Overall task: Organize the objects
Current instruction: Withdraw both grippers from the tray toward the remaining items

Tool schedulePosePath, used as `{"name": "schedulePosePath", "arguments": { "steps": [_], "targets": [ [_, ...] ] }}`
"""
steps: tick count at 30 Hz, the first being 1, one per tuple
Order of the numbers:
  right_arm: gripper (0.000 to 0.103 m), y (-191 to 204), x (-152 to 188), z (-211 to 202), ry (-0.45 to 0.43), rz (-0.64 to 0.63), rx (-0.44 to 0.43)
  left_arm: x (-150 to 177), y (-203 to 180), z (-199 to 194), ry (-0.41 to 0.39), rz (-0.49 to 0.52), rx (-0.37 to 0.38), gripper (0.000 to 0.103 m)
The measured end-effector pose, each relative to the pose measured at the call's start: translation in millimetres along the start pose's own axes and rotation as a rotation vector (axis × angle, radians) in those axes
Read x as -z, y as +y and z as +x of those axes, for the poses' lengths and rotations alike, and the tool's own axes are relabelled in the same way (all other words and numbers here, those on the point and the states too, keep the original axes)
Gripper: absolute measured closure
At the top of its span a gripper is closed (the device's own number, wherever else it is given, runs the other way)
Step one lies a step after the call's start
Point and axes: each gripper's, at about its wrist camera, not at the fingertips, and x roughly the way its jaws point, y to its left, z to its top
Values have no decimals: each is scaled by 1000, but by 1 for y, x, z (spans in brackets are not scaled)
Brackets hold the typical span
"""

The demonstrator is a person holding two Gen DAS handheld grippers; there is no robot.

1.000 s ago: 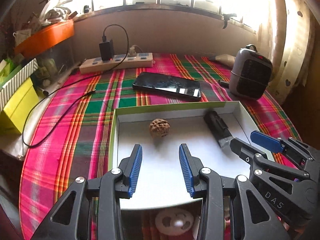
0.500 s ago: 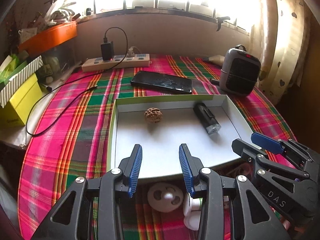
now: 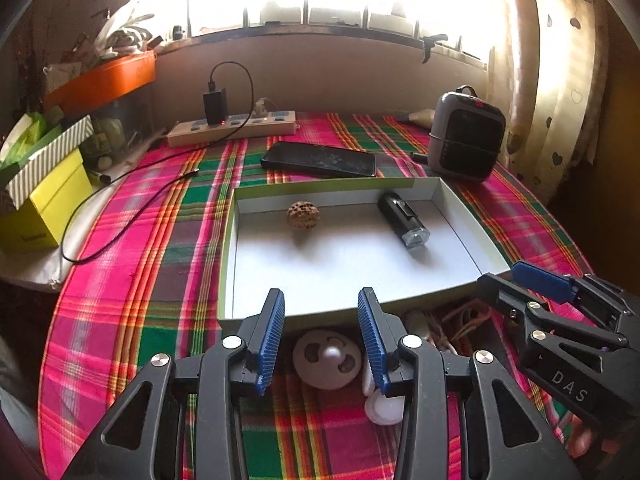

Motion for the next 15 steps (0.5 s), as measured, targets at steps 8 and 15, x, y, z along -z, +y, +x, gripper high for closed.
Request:
{"name": "schedulePosePath", "arguments": {
  "steps": [8, 15],
  "targets": [
    [59, -4, 10, -5, 1, 3, 21, 11, -1, -6, 4, -3, 23, 66],
    [59, -5, 17, -12, -15, -7, 25, 18, -1, -11, 0, -4, 28, 66]
  ]
}}
